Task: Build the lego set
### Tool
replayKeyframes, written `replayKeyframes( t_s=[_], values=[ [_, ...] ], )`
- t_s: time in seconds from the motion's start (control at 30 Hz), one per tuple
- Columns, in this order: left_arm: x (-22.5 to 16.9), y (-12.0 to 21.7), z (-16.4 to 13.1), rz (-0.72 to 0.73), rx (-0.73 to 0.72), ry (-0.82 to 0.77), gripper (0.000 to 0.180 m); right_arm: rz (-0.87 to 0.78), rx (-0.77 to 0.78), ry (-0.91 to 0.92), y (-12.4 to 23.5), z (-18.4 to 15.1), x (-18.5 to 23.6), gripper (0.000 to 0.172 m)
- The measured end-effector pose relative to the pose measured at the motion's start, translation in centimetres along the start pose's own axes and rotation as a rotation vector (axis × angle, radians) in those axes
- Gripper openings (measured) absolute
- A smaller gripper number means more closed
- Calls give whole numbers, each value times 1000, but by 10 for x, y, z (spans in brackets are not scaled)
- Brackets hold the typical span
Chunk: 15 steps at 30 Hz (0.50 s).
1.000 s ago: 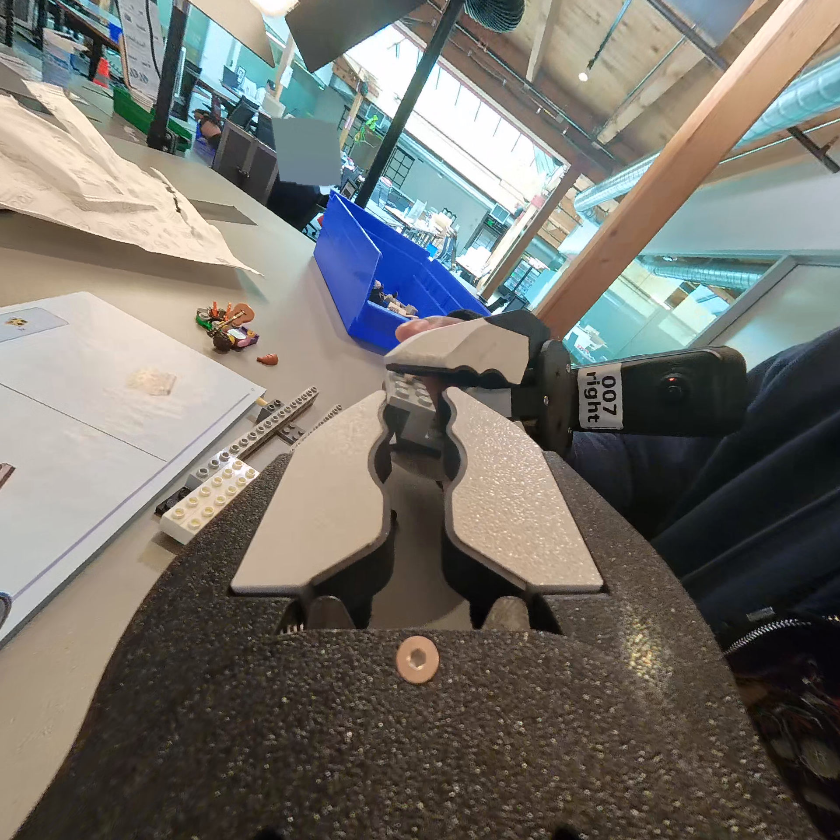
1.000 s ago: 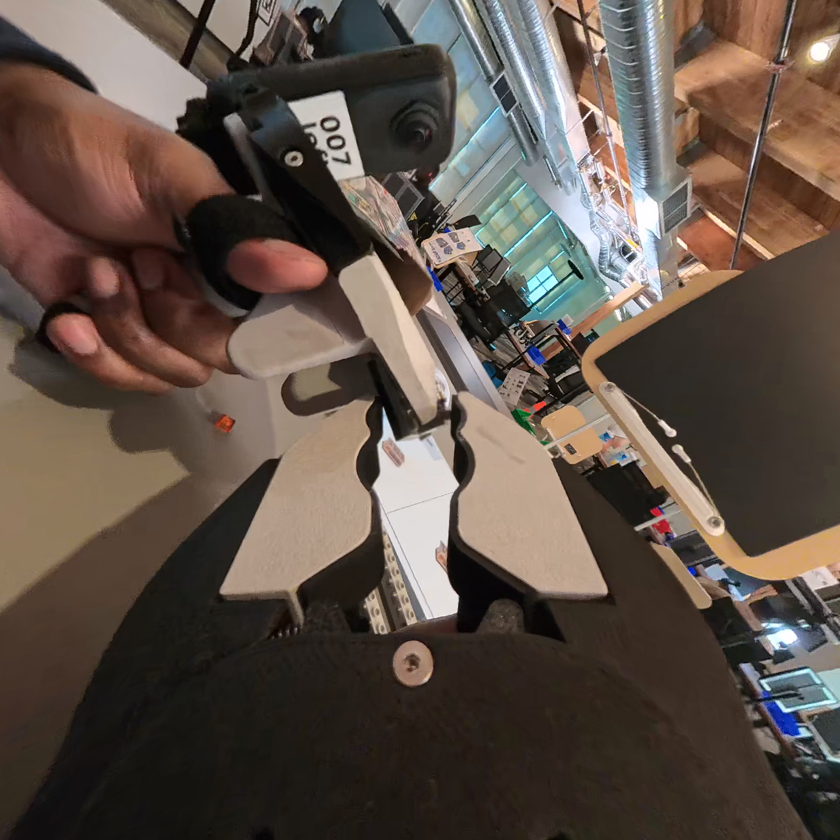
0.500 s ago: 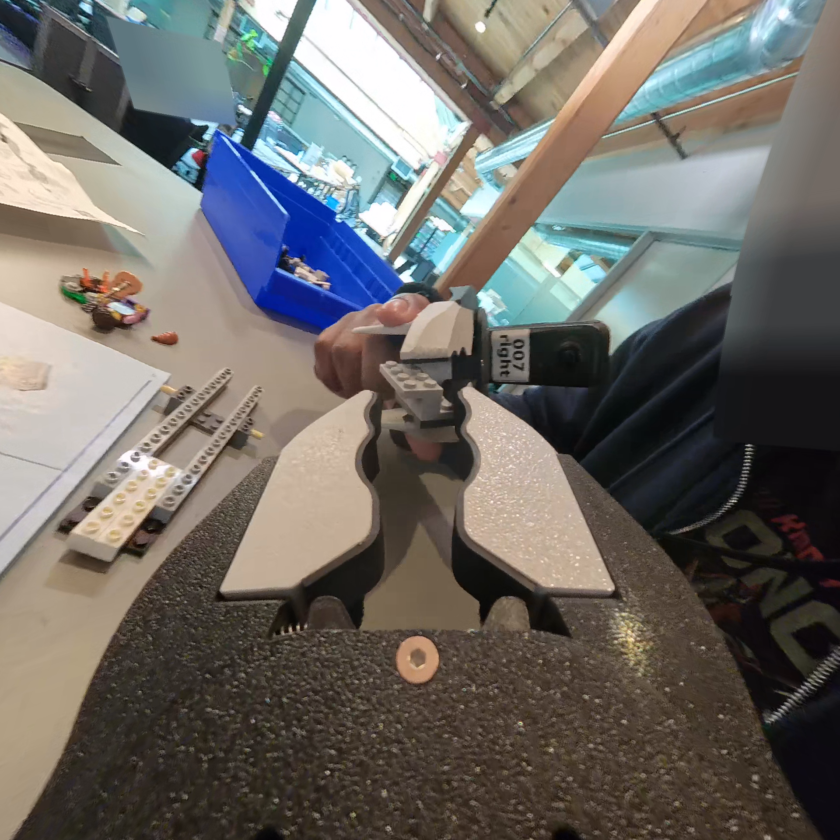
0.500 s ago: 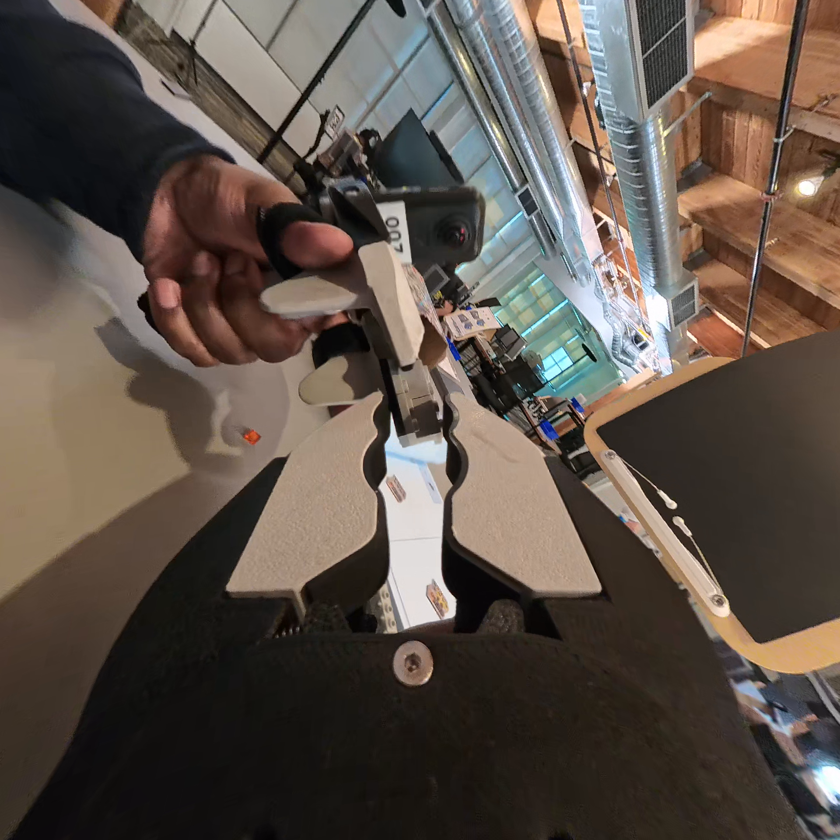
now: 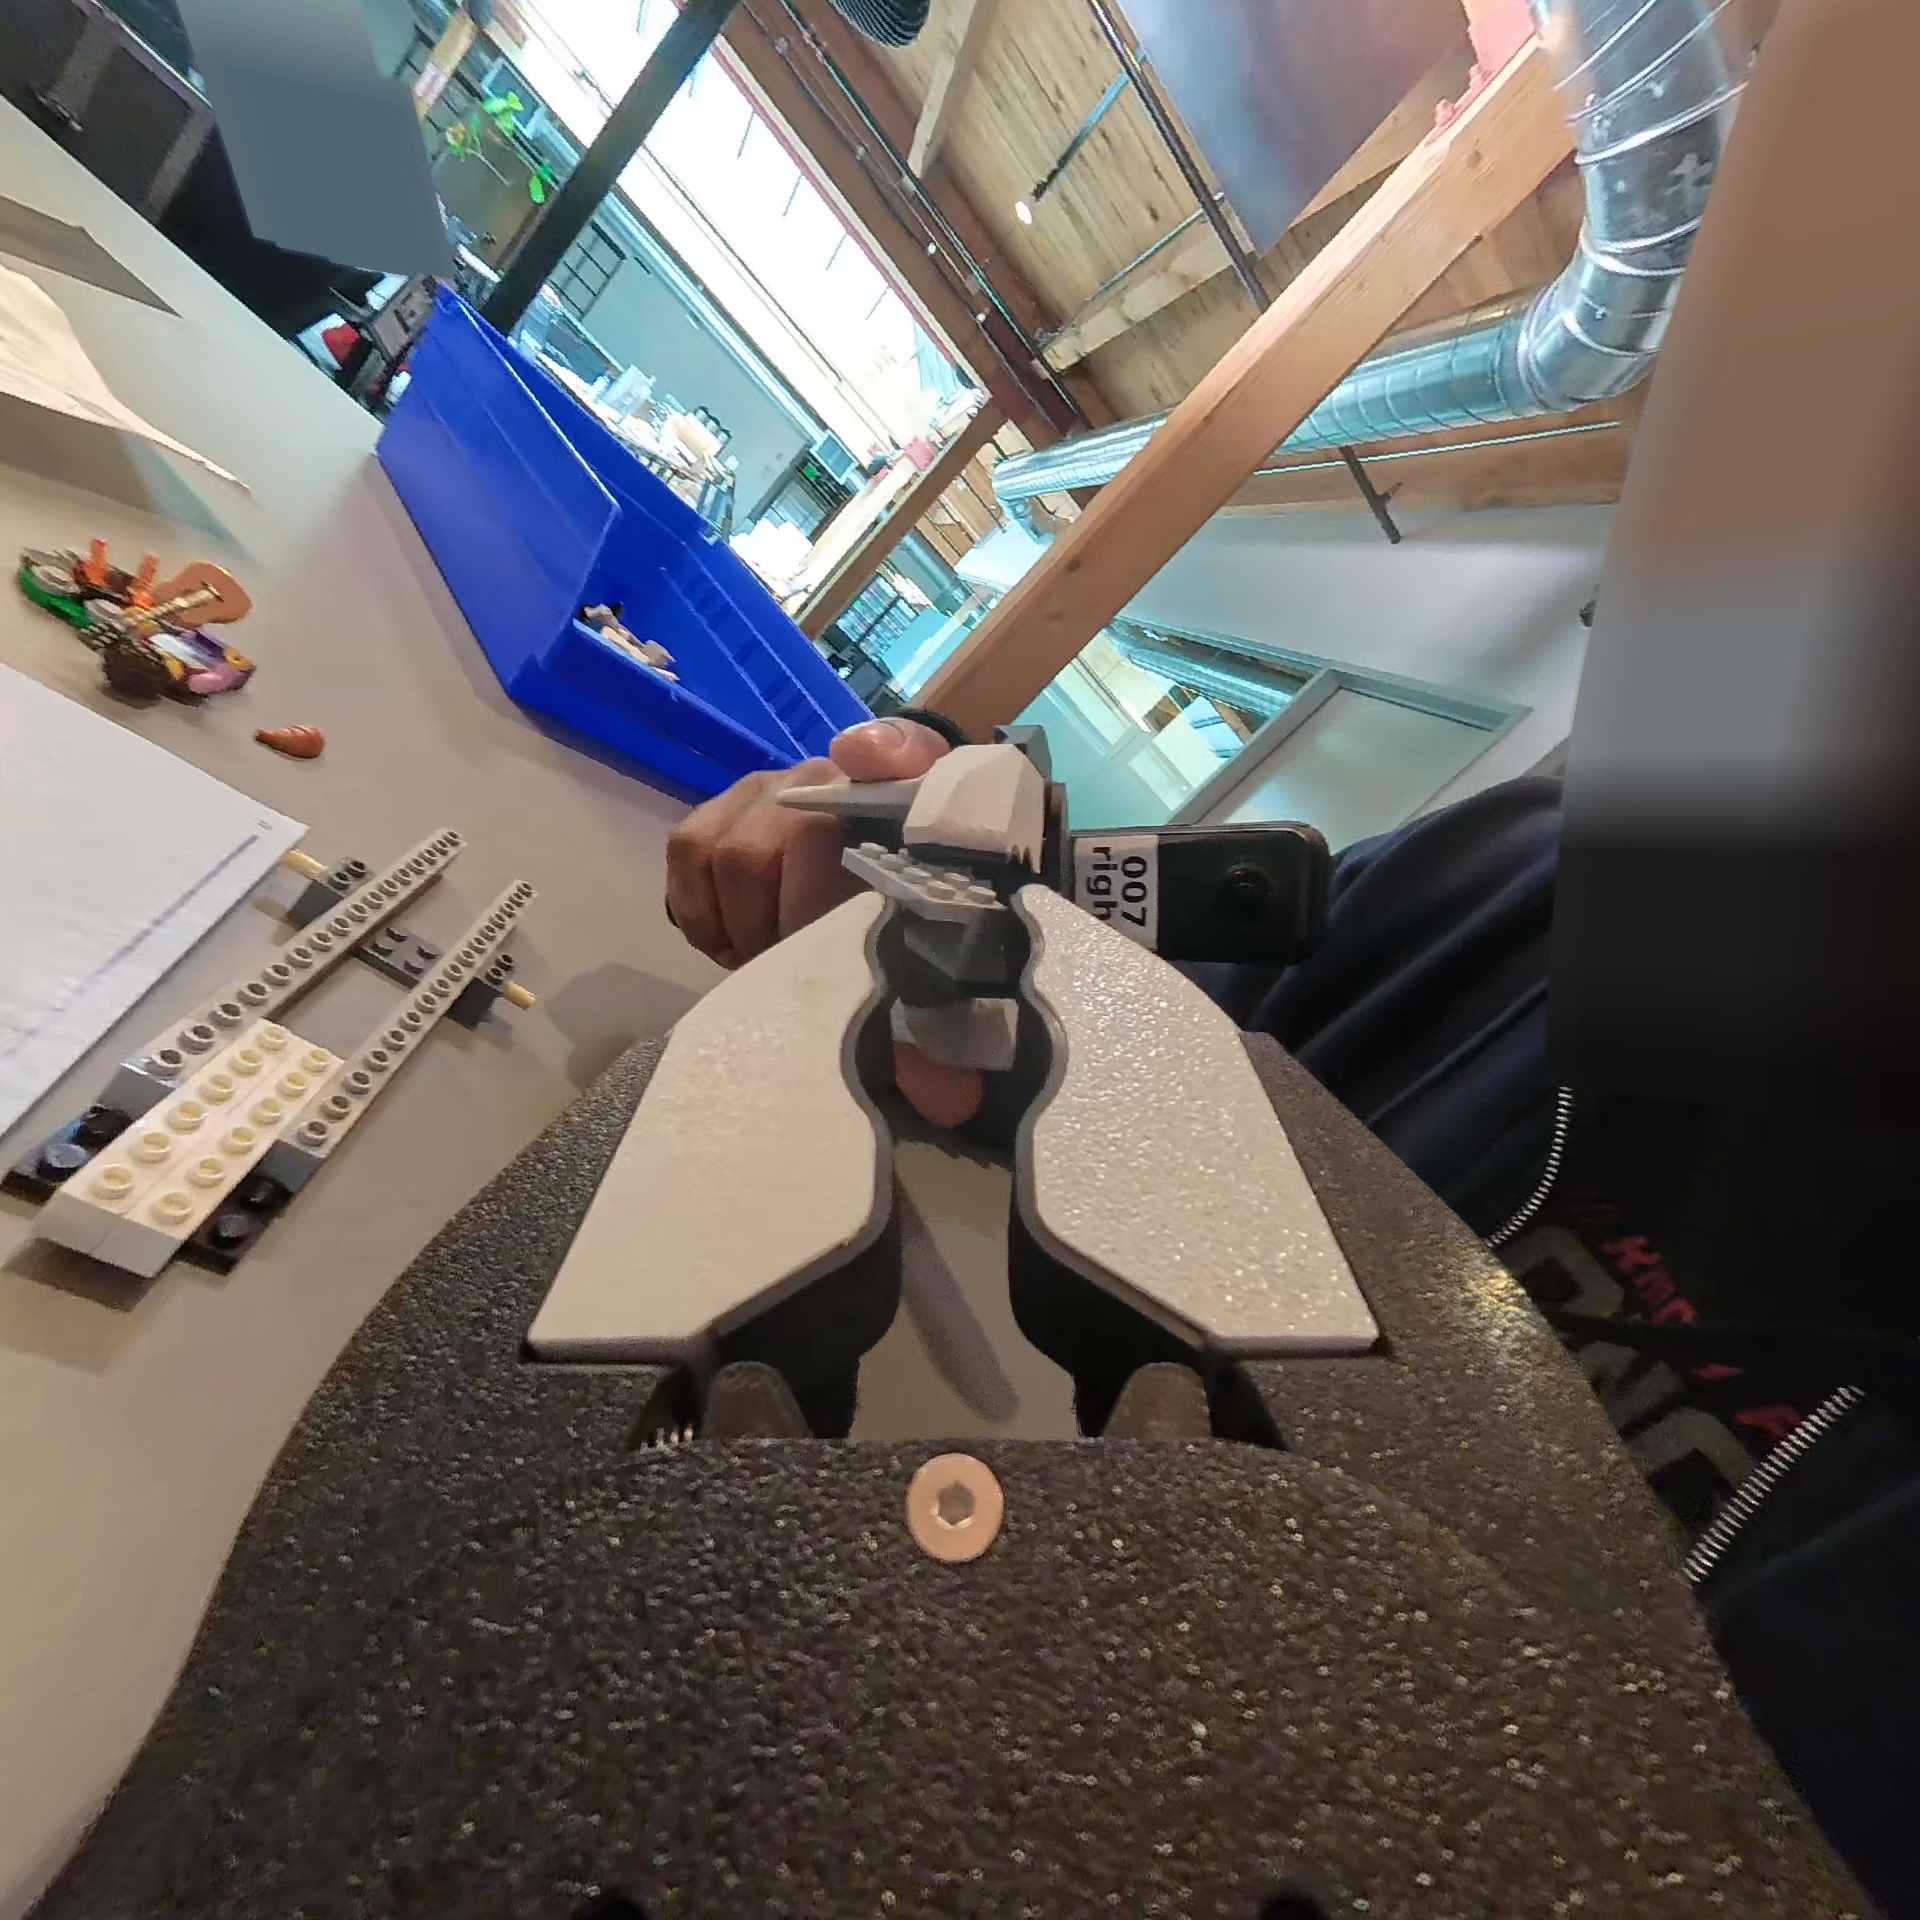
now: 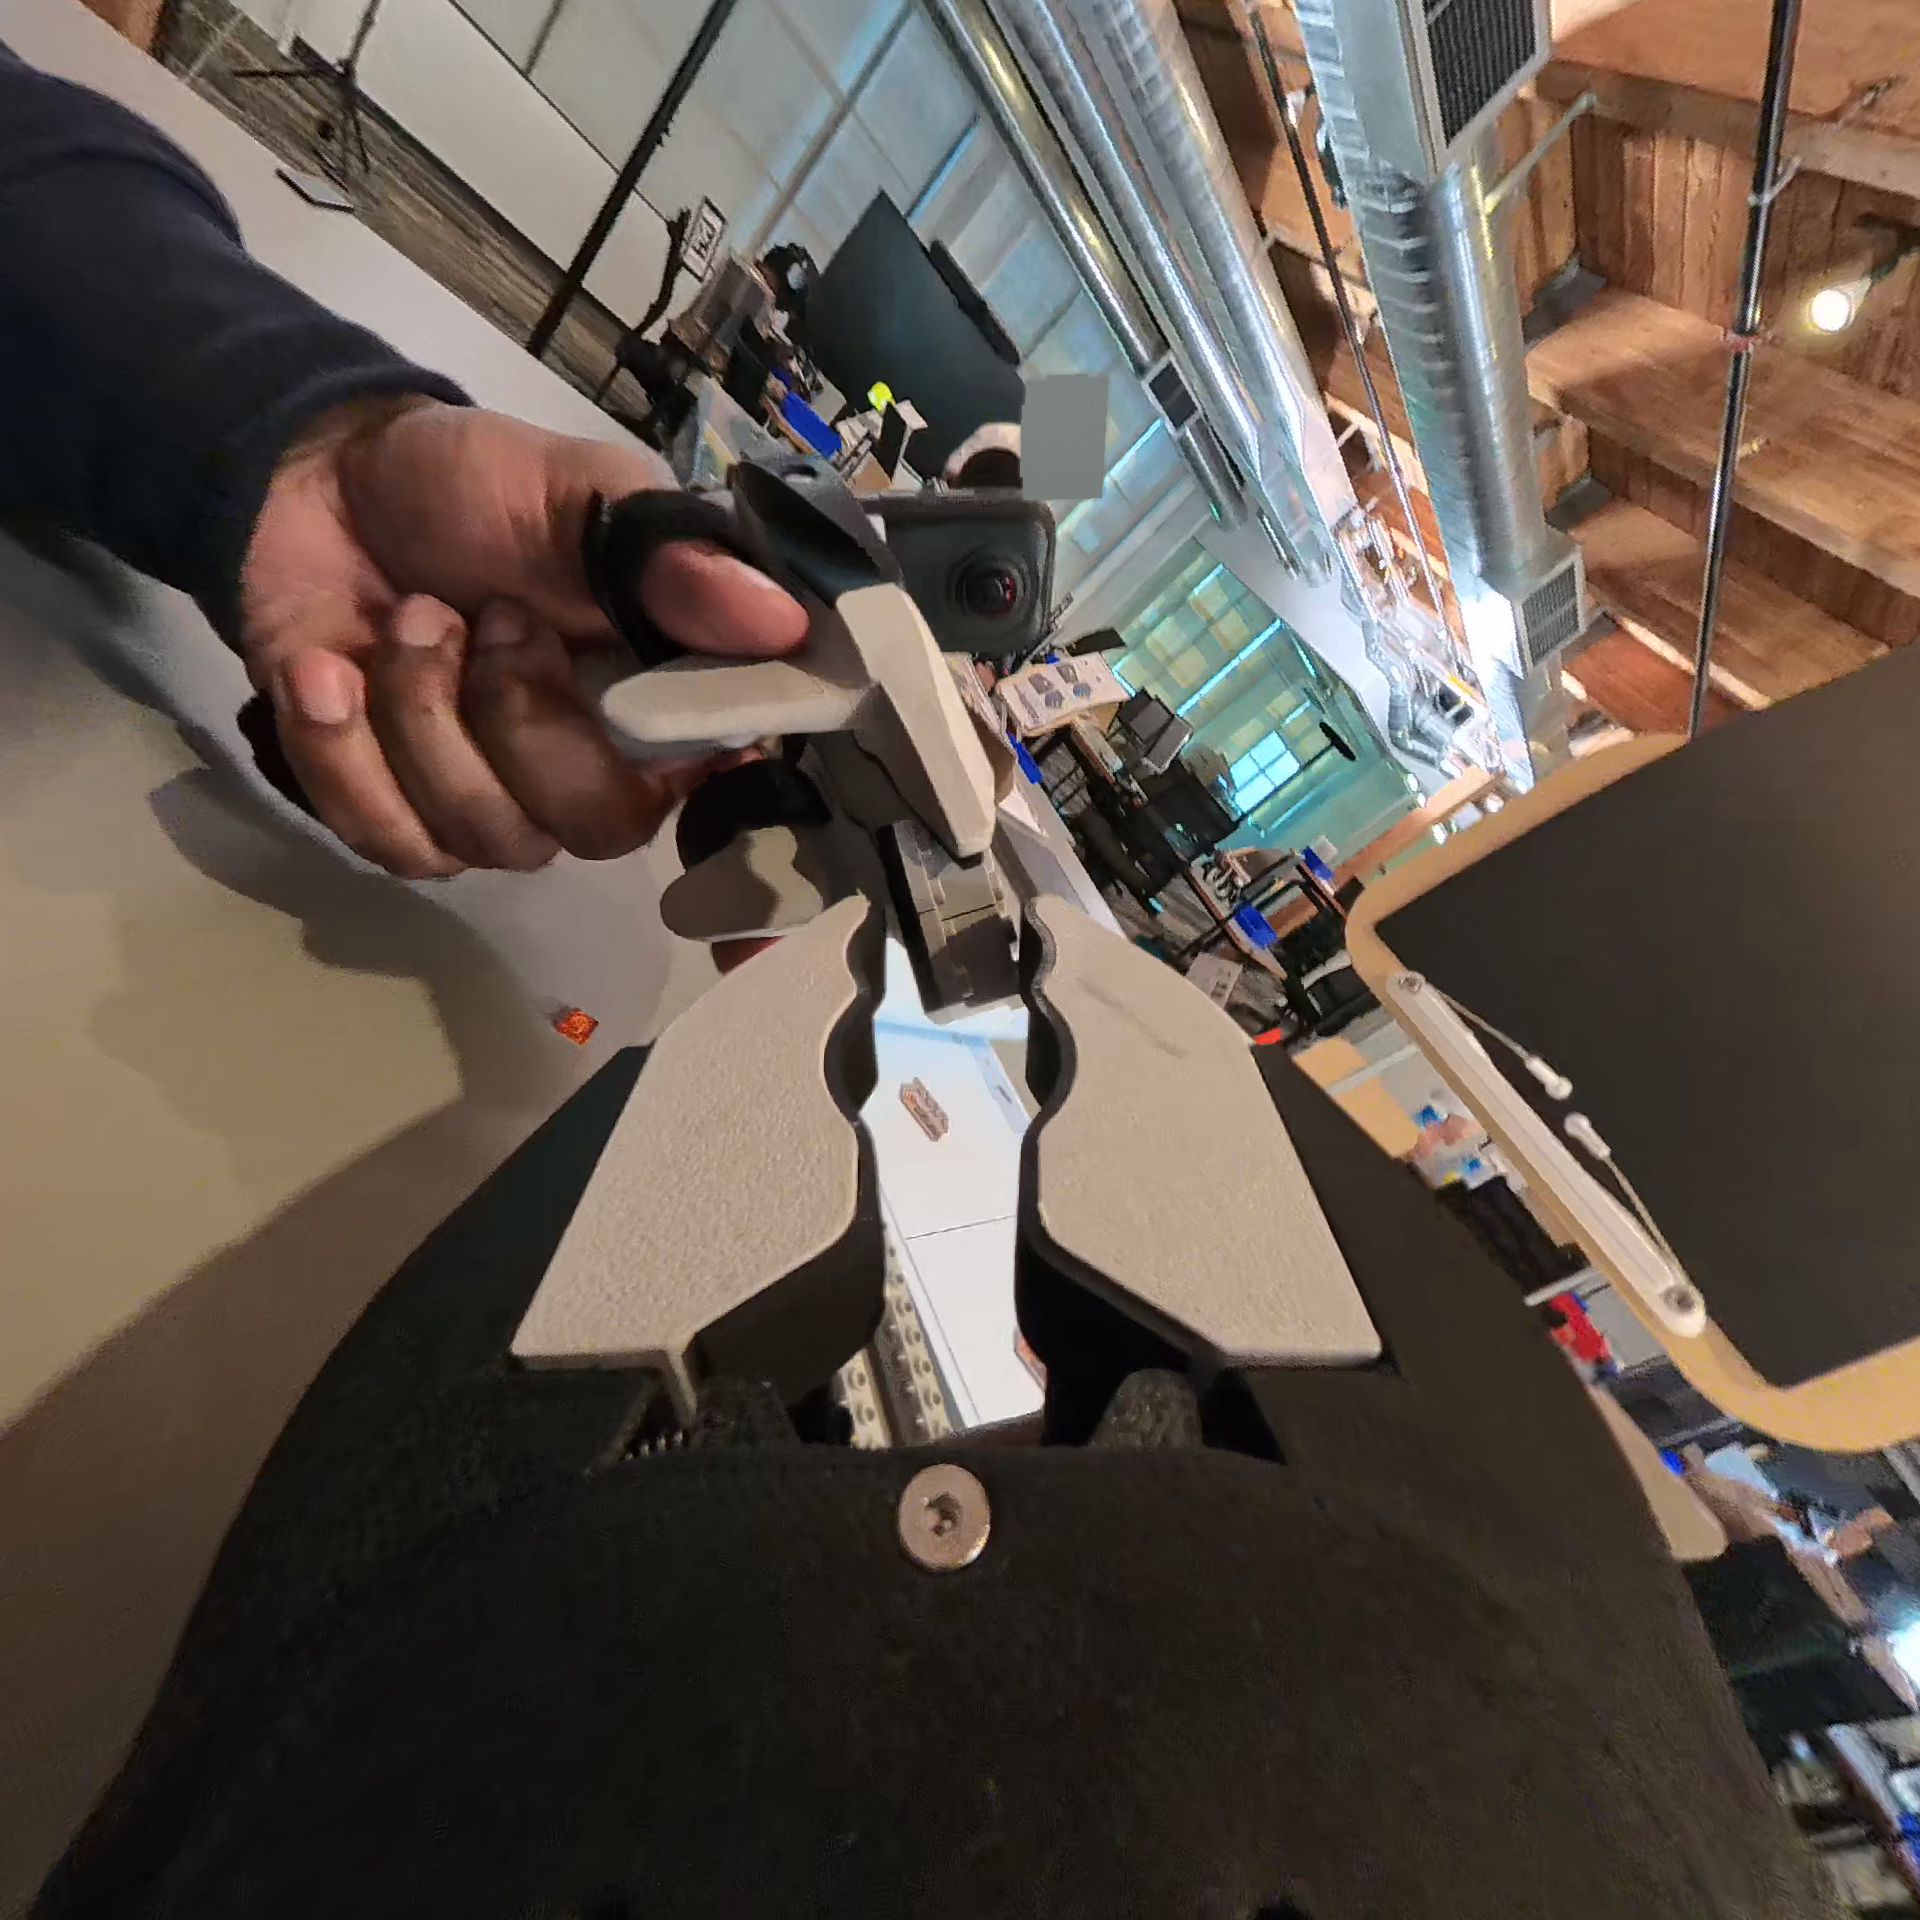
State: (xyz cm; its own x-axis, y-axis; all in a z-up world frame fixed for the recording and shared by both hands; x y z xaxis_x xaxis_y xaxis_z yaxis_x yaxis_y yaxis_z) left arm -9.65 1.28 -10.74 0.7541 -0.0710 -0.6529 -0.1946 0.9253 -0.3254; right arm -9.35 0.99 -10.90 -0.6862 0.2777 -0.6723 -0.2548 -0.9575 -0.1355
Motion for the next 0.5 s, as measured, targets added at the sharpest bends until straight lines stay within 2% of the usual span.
replayKeyframes(
  t_s=[0.27, 0.37, 0.5],
  values=[
    [4, 5, 17, 113, -120, -182, 12, -118, 123, -182, -10, 2, -5, 36],
    [5, 6, 19, 118, -148, -176, 12, -144, 135, -171, -10, 2, -6, 41],
    [5, 16, 29, 138, -236, -187, 12, -236, 176, -296, -8, -3, -21, 47]
  ],
)
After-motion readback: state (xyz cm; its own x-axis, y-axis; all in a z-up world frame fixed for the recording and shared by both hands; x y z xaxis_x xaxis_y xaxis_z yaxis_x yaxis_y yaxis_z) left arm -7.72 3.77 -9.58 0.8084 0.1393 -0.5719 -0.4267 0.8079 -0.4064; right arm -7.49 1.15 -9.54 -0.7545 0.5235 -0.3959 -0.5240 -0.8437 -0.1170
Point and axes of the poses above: each gripper's, where its closed fingertips meet, y back along the fingers, z out of its top, x = y × z across the jaws, the point moved 1 cm from there along y, back along the fingers, and after that the axes turned 11 degrees about -z, right-handed, at the moved point
